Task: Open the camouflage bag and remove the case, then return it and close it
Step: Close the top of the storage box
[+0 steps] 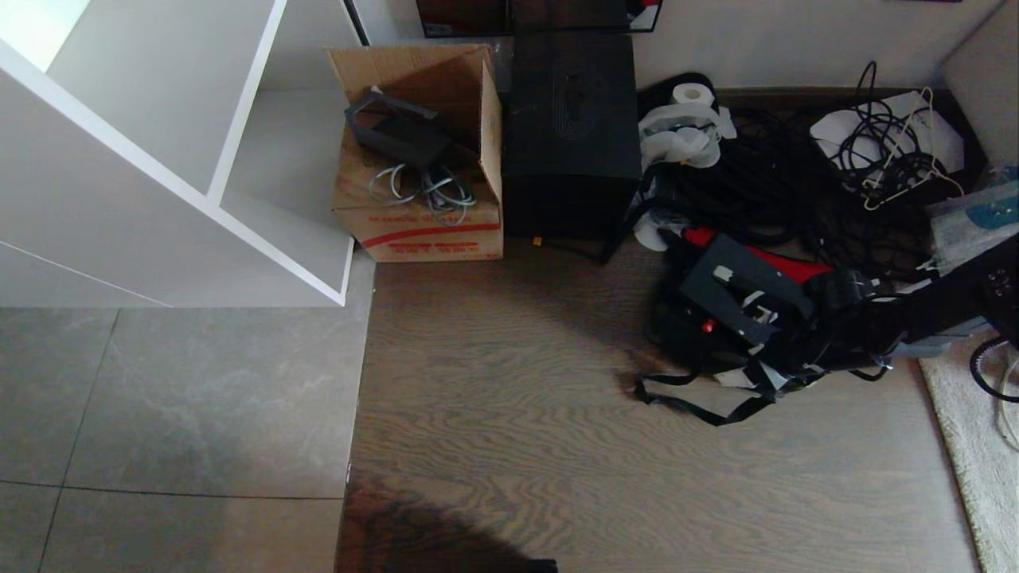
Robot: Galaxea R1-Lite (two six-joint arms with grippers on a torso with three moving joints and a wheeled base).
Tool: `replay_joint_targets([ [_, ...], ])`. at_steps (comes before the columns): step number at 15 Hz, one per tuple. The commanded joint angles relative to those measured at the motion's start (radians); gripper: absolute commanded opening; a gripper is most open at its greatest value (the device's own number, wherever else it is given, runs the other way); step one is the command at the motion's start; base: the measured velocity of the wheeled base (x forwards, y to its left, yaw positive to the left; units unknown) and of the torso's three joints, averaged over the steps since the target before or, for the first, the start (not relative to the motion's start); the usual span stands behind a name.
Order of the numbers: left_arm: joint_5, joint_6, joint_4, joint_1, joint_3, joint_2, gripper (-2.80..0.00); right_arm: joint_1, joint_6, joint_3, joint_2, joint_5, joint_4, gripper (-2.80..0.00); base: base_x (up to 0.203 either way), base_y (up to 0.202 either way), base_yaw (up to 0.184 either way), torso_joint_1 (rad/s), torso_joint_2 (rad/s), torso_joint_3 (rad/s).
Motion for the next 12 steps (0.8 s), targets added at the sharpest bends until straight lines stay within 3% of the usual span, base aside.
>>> replay_joint_targets([
  [1, 0.000, 0.000, 0.000, 0.000, 0.000, 0.000, -2.80, 0.001, -0.003, -0.020, 0.032, 0.001, -0.002, 0.00, 0.000, 0.000, 0.000, 0.000, 0.00, 0.000],
  [10, 0.000, 0.000, 0.000, 0.000, 0.000, 0.000, -2.80, 0.001, -0.028, -0.066, 0.101, 0.000, -0.082, 0.00, 0.000, 0.000, 0.000, 0.000, 0.00, 0.000],
  [12, 0.000, 0.000, 0.000, 0.001, 0.000, 0.000, -2.80, 0.001, -0.070, -0.080, 0.122, -0.003, -0.096, 0.00, 0.000, 0.000, 0.000, 0.000, 0.00, 0.000],
])
